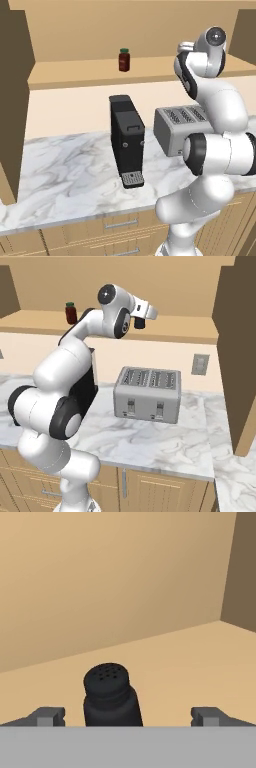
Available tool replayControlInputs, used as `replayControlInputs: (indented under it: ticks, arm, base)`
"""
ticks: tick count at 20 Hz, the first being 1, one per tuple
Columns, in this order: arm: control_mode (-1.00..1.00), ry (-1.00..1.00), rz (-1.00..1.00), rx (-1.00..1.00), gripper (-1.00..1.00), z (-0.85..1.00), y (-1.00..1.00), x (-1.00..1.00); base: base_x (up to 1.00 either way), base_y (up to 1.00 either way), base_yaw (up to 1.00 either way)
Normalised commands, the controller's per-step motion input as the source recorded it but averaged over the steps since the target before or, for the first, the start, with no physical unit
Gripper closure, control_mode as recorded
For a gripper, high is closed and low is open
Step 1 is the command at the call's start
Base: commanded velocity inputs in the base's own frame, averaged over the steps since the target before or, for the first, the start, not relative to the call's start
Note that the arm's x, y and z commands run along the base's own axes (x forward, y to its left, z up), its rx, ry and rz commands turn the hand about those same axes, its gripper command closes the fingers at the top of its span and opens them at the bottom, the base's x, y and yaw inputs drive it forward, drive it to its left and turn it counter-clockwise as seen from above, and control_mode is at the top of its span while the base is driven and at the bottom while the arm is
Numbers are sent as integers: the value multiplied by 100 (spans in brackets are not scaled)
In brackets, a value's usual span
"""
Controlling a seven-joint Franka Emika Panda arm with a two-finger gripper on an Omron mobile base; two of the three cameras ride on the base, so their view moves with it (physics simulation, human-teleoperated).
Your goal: Collect the paprika, mayonnaise, and shaker from the cabinet and place them next to the stove.
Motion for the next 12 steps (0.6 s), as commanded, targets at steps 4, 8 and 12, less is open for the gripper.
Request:
replayControlInputs:
  ticks: [4, 8, 12]
  arm:
    - [-100, 0, 0, 0, -100, 0, 0, 9]
    - [-100, 0, 2, 0, -100, -5, 10, 13]
    - [-100, 0, 3, 0, -100, -4, 0, 13]
  base:
    - [0, 0, 0]
    - [0, 0, 0]
    - [0, 0, 0]
